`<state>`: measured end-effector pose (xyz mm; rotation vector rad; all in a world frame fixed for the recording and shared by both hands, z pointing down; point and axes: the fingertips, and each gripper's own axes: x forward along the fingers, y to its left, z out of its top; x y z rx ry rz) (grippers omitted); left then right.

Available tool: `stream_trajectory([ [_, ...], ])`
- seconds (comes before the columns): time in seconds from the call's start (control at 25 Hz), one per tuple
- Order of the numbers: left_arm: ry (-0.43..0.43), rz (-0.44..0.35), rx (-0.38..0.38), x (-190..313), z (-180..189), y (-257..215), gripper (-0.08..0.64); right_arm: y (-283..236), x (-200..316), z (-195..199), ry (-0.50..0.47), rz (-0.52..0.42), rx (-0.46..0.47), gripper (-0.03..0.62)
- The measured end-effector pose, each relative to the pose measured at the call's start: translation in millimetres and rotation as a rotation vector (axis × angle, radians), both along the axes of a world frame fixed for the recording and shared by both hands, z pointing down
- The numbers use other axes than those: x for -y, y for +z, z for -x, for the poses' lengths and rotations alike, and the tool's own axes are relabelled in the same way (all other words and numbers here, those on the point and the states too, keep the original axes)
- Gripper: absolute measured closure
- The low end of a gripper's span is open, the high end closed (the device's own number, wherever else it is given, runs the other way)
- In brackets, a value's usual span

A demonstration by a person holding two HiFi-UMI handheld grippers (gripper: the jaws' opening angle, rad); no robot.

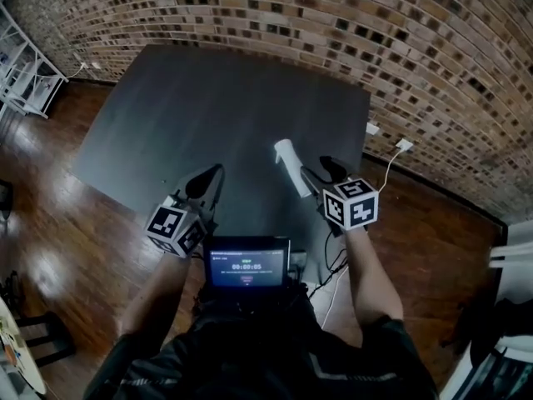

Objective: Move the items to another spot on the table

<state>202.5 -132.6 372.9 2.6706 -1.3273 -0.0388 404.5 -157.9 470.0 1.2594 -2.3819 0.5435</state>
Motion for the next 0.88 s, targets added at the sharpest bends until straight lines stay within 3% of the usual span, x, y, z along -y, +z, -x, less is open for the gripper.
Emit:
stream_trajectory([
  [0.2,-0.029,0.069,-0.002,35,4,42,0.566,55,33,9,-0.011,0.124,-0.057,0.325],
  [0.44,0.008,0.154,0.011,70,-6,81,0.566,101,54,10,-0.005,0.224,-0.111,0.325],
  [0.84,0.005,0.312,0.061,99,-16,169,0.566,178,63,12,-0.042,0.410,-0.210,0.325],
  [0.88,0.014,0.325,0.067,100,-18,175,0.566,184,63,13,-0.051,0.431,-0.225,0.292],
])
